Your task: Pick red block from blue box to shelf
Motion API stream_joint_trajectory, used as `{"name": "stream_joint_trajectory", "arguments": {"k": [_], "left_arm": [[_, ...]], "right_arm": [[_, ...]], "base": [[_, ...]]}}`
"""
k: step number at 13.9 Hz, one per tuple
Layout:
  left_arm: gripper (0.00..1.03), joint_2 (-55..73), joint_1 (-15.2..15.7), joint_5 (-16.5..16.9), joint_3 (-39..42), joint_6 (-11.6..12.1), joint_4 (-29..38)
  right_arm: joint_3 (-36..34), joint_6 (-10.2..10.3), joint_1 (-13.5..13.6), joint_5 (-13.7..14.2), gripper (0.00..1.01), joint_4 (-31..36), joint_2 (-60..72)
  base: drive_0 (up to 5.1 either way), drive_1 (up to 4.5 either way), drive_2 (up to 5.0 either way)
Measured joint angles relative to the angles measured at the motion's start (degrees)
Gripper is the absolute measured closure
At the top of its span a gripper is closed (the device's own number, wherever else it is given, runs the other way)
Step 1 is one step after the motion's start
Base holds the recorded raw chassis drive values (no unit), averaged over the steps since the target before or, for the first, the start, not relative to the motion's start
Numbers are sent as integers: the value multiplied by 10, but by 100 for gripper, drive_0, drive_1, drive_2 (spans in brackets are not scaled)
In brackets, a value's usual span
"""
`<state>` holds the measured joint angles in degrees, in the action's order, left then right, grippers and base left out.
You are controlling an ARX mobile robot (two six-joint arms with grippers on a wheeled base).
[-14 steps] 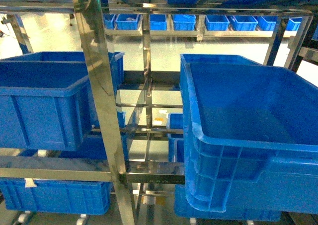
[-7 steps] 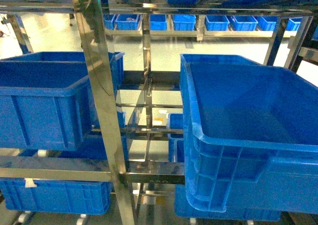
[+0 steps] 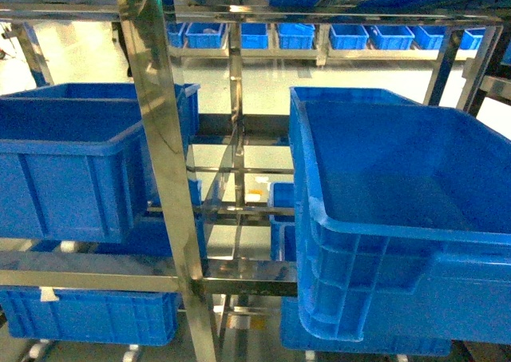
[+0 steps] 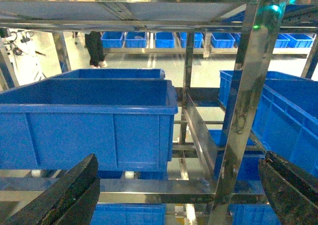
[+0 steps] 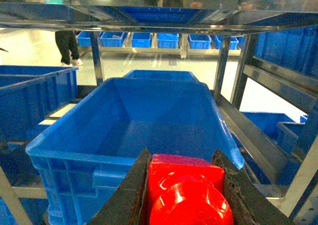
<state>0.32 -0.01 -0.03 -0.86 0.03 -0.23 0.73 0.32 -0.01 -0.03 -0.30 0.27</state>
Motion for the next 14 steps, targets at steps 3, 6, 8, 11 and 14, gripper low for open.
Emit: {"name": "stream_joint_trajectory", "arguments": {"k": [3,6,8,11,14], "left_arm": [[5,0,0,0,0,0,0],[5,0,0,0,0,0,0],[5,0,0,-1,0,0,0],[5,0,0,0,0,0,0],[5,0,0,0,0,0,0]], "right_arm": [[0,0,0,0,73,0,0],[54,-26,19,32,73,14,204],[92,-27,4,2,73,203,429],[274,-25,25,-5,73,417,838],[398,-13,42,10,56,443,1040]], "base": [[0,0,0],[0,0,0],[0,0,0],[0,0,0],[0,0,0]]}}
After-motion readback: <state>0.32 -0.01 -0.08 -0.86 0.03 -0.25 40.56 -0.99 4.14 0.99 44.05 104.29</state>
